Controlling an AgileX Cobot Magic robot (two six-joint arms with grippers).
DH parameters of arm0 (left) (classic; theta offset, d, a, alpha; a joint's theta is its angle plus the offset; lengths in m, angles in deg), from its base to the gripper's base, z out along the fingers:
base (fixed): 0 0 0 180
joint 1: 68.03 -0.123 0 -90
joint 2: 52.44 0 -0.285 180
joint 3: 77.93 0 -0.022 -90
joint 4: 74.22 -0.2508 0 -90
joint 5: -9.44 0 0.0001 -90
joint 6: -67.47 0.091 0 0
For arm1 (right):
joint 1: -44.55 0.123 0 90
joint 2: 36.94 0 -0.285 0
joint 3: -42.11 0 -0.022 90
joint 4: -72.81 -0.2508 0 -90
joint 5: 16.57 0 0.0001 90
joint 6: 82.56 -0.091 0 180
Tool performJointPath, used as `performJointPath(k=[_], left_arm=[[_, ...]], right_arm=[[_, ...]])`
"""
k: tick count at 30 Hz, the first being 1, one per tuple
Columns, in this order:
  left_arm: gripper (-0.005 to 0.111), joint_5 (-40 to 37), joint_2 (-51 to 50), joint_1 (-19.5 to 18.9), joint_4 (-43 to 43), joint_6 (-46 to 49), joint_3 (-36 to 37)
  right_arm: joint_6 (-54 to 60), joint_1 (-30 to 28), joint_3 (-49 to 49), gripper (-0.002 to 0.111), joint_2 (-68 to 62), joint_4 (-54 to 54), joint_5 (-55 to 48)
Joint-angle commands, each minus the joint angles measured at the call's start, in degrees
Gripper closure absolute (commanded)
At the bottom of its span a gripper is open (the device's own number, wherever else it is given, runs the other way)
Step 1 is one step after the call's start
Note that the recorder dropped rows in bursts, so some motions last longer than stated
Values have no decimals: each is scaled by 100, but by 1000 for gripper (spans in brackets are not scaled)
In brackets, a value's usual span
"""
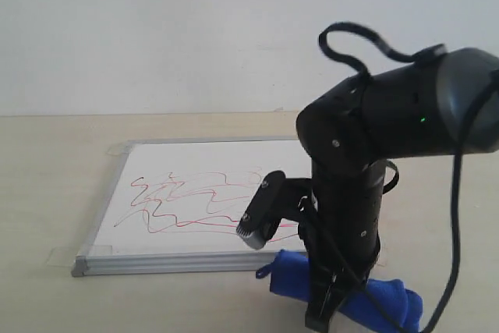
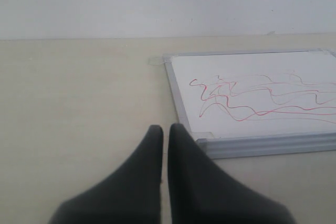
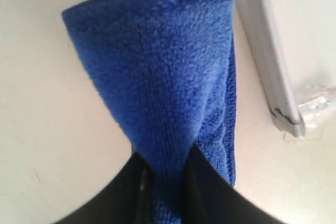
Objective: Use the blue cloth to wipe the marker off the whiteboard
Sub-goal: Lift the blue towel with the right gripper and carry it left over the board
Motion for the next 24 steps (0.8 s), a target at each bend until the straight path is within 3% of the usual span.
performJointPath(k=[1,7,18,24], left_arm=[[103,33,13,11,12,-30,22],[103,33,13,11,12,-30,22],[103,33,13,11,12,-30,22],[103,33,13,11,12,-30,22]], right_arm=[[-125,-9,-19,108,724,2,93],[-827,-9,-19,108,1267,23,800],[-959,-9,-19,108,1244,84,2961],[-1410,-34,-19,108,1153,84,3655]])
